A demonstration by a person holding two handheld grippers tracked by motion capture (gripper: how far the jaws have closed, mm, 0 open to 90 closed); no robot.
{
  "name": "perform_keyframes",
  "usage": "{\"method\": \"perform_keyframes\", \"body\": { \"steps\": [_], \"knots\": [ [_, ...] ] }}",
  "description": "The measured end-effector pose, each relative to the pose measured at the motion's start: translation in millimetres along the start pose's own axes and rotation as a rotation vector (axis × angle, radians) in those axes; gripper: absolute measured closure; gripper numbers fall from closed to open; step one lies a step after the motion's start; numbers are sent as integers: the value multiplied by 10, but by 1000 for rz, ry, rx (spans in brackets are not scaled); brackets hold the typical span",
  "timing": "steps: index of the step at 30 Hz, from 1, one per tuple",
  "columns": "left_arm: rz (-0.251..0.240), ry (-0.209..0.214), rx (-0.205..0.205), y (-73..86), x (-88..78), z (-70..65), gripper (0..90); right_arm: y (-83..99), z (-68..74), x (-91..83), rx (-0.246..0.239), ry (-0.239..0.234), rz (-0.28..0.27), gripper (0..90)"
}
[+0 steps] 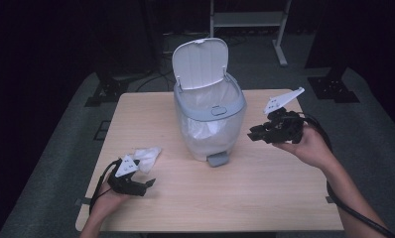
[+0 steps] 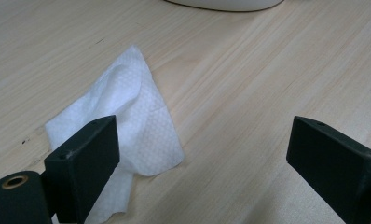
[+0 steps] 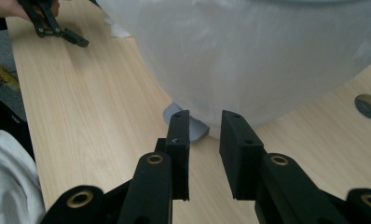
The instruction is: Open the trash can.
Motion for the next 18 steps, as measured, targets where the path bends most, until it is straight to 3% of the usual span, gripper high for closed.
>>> {"method": "perform_keyframes", "body": {
  "steps": [18],
  "knots": [
    [11, -10, 2, 17, 2, 18, 83, 625, -85, 196, 89, -31, 31, 681]
  ]
}}
Point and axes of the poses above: each handheld gripper's, and its own axes: x roughly forward along the jaws, y roughly out of its underside, z roughly to its left, the point moved 4 cm from there along x, roughly forward along the jaws, and after that the axes turned 1 degree about x, right-handed, at the moved point
